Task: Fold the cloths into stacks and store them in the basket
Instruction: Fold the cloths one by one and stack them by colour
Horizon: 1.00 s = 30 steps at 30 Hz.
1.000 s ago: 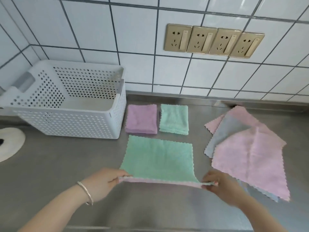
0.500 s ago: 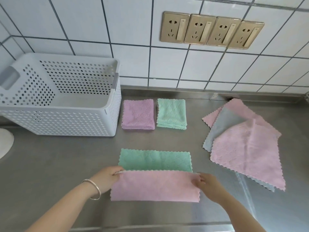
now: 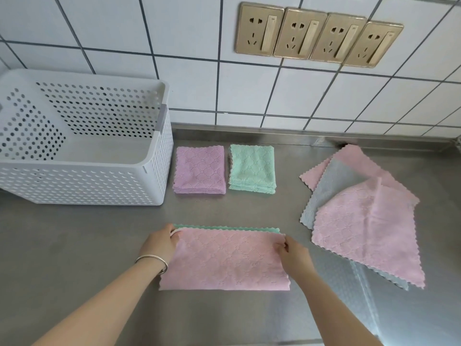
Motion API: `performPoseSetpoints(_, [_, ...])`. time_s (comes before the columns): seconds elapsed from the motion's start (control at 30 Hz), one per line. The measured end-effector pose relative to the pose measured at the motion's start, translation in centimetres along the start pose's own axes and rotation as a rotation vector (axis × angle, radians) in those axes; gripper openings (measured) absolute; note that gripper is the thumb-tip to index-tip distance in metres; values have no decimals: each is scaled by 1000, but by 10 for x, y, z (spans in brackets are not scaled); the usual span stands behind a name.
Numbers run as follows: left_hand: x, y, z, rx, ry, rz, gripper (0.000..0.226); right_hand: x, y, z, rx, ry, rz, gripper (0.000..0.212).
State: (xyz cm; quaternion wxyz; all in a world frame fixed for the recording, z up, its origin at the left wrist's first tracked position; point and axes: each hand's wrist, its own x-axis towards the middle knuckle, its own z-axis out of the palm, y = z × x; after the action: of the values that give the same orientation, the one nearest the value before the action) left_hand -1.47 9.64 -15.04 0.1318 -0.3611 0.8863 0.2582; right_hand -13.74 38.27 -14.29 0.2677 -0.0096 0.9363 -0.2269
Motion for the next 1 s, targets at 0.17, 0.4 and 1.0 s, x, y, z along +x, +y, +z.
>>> performPoseSetpoints(0.17, [6, 0, 5, 95, 42, -1, 28, 4, -2, 3, -27, 40, 28, 23])
performPoseSetpoints(0.4, [13, 3, 9, 156, 56, 10, 32, 10, -7, 5, -159, 71, 60, 29])
performPoseSetpoints(1.0, [-38, 52, 88, 607, 13, 765, 69, -55, 7, 29, -34, 117, 245, 32])
